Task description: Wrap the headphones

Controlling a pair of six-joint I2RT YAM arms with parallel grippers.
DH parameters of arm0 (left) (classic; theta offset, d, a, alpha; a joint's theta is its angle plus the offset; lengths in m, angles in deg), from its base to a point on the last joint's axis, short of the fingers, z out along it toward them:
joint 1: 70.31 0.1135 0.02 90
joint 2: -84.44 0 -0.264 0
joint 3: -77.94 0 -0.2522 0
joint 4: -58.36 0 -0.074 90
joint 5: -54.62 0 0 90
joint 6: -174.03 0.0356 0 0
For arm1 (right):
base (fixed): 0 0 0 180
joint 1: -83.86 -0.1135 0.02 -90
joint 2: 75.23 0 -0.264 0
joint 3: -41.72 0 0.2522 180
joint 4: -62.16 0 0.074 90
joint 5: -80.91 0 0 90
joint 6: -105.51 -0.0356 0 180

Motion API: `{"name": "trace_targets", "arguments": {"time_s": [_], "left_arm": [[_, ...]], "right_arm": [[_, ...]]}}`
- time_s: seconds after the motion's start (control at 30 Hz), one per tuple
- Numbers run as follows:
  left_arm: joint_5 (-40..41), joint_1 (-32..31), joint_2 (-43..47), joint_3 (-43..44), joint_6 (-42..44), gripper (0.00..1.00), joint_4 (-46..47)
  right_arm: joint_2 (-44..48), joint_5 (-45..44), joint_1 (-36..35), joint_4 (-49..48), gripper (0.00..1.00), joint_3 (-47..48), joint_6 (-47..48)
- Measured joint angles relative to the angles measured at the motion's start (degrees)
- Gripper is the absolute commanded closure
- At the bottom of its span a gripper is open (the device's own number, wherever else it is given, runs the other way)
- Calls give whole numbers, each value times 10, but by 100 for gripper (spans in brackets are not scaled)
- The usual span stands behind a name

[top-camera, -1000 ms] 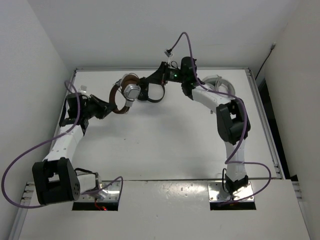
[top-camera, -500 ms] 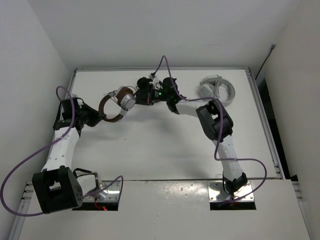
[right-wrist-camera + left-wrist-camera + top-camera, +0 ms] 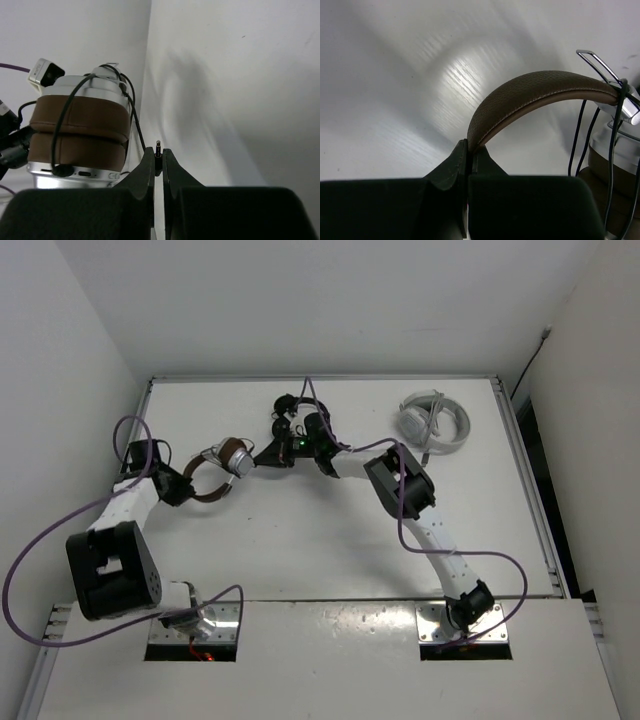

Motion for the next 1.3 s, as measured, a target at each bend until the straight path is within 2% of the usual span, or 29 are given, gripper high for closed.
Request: {"name": "trace_targets", "arguments": {"time_s": [0.3,0.53,0.6,0.63,0.73,0.77,0.87,1.03,1.17,1.23,1.27,1.3], "left_arm": [[18,0,-149,29,2,100,49],[33,-5,-184,61,5,100,57],[38,-5,-191,70,7,100,57],[40,-5,-195,74,7,100,56],[53,-5,-218,94,3,100,58],[63,-5,-227,102,-1,100,63],[93,-3,-249,125,-13,100,81],[119,-8,-258,141,-11,100,82],[130,-16,-280,158,-10,100,83],[134,-19,-290,171,-8,92,83],[134,-20,-295,177,-7,83,84],[134,-22,-301,184,-6,80,84]], "right_arm": [[-62,-30,-2,17,100,61,22],[-83,-46,-11,20,100,90,25],[-84,-49,-14,19,94,92,24],[-85,-51,-15,19,87,92,23],[-85,-48,-16,19,79,93,23],[-85,-45,-16,19,70,92,23],[-84,-38,-15,7,58,84,19],[-59,-21,-14,-2,55,44,10],[-39,1,-7,0,42,20,3],[-28,17,-2,5,37,9,2],[-23,27,1,8,34,6,2],[-18,37,4,12,31,3,2]]}}
